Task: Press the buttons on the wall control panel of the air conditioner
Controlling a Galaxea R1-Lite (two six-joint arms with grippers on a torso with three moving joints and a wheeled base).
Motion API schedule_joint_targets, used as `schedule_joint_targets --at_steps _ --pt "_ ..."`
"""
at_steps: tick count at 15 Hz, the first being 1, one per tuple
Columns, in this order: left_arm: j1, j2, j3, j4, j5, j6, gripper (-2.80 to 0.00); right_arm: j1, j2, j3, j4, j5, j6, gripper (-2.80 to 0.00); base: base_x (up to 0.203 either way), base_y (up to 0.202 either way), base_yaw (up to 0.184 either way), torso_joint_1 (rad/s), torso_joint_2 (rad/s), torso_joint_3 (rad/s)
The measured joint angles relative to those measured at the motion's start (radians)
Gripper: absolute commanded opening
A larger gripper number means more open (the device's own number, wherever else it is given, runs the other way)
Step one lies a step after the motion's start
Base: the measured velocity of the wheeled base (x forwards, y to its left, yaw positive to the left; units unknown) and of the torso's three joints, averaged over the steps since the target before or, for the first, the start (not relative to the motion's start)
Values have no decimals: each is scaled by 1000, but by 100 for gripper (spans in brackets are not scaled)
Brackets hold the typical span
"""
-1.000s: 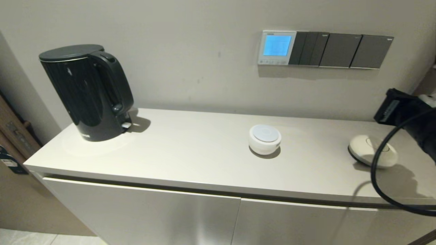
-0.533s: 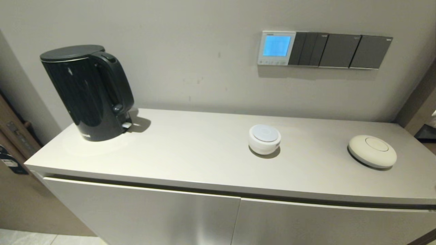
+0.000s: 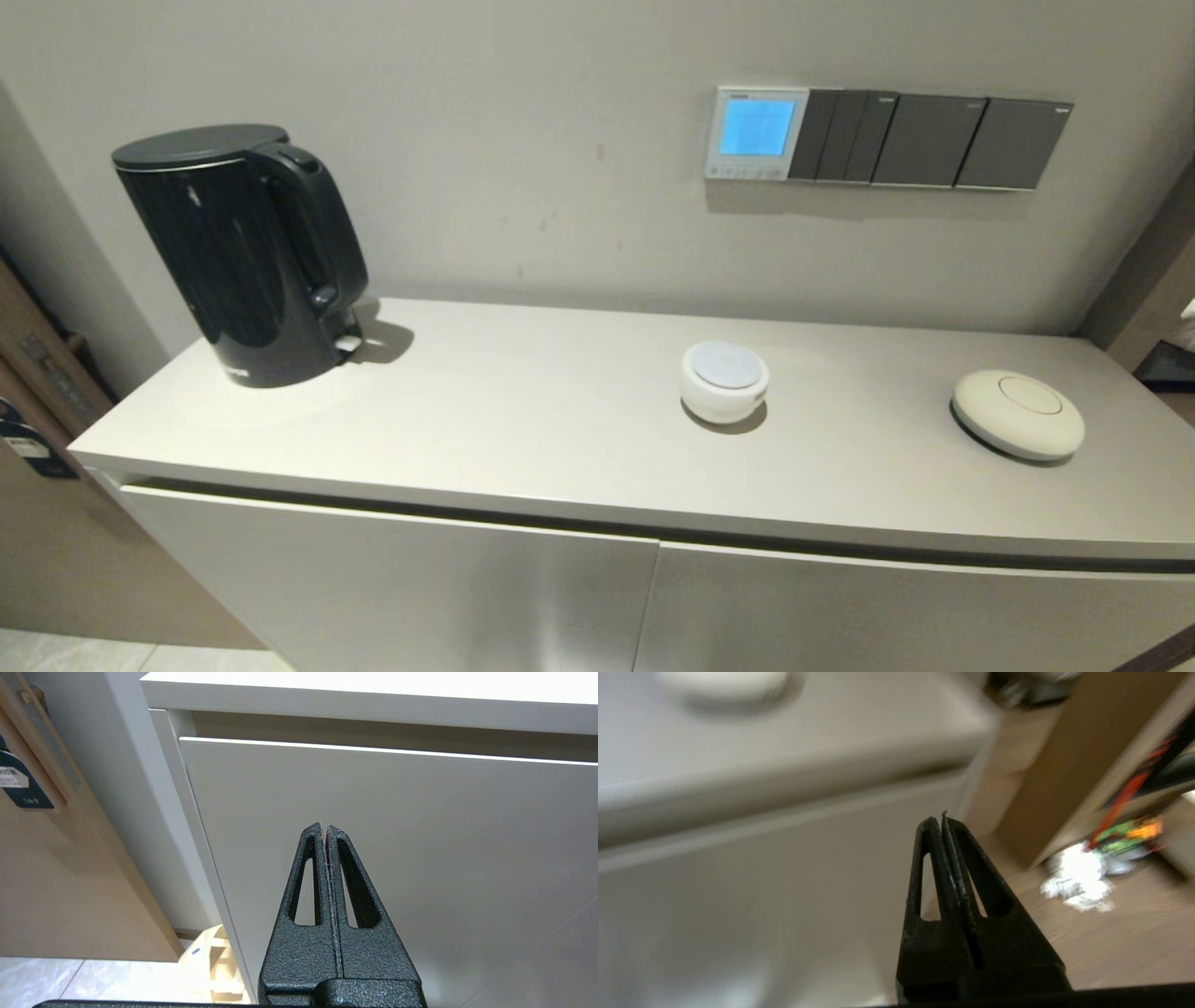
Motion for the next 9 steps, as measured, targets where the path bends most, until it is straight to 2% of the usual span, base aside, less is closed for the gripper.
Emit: schedule_joint_targets --at_steps 3,6,9 --pt "0 0 0 0 0 0 -280 -8 -101 91 -13 148 84 -280 0 0 0 0 0 0" --pt "0 0 0 0 0 0 -280 -10 -189 203 -110 323 89 -280 0 0 0 0 0 0" --pt "0 0 0 0 0 1 -280 -9 -242 242 -129 419 87 -280 0 0 0 0 0 0"
